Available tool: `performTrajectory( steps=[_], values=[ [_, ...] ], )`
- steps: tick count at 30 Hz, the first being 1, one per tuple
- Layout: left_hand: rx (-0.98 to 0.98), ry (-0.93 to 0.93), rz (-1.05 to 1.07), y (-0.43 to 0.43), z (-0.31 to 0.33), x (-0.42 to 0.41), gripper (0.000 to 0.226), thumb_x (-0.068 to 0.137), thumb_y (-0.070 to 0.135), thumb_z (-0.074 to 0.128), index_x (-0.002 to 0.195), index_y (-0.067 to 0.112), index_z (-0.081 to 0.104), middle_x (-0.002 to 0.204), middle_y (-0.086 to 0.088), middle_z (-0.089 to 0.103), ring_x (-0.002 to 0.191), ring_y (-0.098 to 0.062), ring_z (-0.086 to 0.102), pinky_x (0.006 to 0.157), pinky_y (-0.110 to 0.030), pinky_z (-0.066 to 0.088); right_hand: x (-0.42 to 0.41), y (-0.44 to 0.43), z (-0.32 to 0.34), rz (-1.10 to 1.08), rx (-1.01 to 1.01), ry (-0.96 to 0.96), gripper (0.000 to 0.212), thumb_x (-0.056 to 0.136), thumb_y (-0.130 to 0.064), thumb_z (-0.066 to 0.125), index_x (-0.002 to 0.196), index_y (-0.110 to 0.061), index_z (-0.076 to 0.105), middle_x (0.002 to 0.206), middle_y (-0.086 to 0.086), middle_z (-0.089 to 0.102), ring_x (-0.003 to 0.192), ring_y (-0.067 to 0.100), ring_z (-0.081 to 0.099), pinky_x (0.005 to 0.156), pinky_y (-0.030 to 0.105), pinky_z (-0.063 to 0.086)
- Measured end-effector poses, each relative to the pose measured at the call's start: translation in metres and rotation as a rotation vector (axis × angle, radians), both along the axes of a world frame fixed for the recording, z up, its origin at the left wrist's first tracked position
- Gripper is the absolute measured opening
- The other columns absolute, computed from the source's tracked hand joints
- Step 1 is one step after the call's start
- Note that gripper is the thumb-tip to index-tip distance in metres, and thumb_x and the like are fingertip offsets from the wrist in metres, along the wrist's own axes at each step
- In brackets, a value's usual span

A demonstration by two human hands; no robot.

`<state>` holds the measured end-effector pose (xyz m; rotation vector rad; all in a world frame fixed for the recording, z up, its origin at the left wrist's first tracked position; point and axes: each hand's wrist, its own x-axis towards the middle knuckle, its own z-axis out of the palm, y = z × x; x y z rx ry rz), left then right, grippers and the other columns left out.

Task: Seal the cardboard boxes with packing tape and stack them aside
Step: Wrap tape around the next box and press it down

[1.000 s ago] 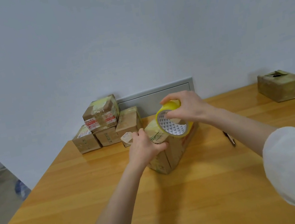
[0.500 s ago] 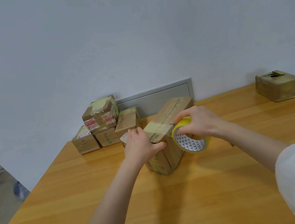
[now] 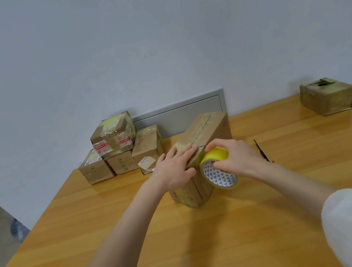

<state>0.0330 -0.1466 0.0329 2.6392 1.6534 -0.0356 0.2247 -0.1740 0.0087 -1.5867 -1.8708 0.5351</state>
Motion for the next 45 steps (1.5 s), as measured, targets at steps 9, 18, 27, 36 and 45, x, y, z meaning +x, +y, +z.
performTrajectory(
  steps=[9,18,27,36,45],
  values=[
    [0.085,-0.378,0.257,-0.012,0.004,-0.001,0.071,0.075,0.046,0.069,0.140,0.033,0.043,0.147,-0.006,0.038,0.132,-0.022,0.039,0.100,-0.042,0.044,0.011,0.000,0.003,0.030,0.005,-0.039,0.041,0.074,-0.038,0.068,0.111,-0.050,0.054,0.107,-0.008,0.064,0.095,0.017,0.058,0.078,0.036,0.052],
    [-0.385,-1.169,0.526,-0.020,-0.002,-0.015,0.040,0.082,0.040,0.067,0.121,0.032,0.060,0.108,0.004,0.063,0.097,-0.017,0.062,0.075,-0.033,0.054,0.007,0.011,0.019,0.096,0.173,0.442,0.068,0.071,-0.012,0.077,0.128,-0.038,0.051,0.120,-0.011,0.059,0.106,0.011,0.057,0.089,0.031,0.047],
    [-0.313,-1.213,0.539,-0.021,-0.017,-0.024,0.029,0.084,0.040,0.064,0.112,0.031,0.066,0.105,0.001,0.065,0.094,-0.019,0.063,0.079,-0.039,0.057,0.007,0.021,0.027,0.072,0.197,0.026,0.072,0.074,-0.027,0.069,0.135,-0.052,0.042,0.126,-0.004,0.061,0.099,0.021,0.057,0.083,0.032,0.048],
    [-0.334,-1.261,0.580,-0.023,-0.023,-0.030,0.012,0.090,0.039,0.059,0.096,0.031,0.065,0.098,0.001,0.060,0.089,-0.017,0.058,0.069,-0.033,0.053,0.031,0.001,0.030,0.189,0.111,0.110,0.054,0.058,-0.044,0.067,0.110,-0.050,0.054,0.102,-0.020,0.061,0.091,0.005,0.057,0.074,0.019,0.043],
    [-0.365,-1.297,0.677,-0.024,-0.036,-0.034,0.007,0.090,0.041,0.058,0.088,0.034,0.058,0.103,0.003,0.054,0.097,-0.022,0.053,0.069,-0.035,0.051,0.042,0.000,0.035,0.278,-0.071,-0.136,0.031,0.054,-0.051,0.060,0.085,-0.052,0.064,0.105,-0.019,0.061,0.095,0.008,0.055,0.075,0.026,0.045]
  ],
)
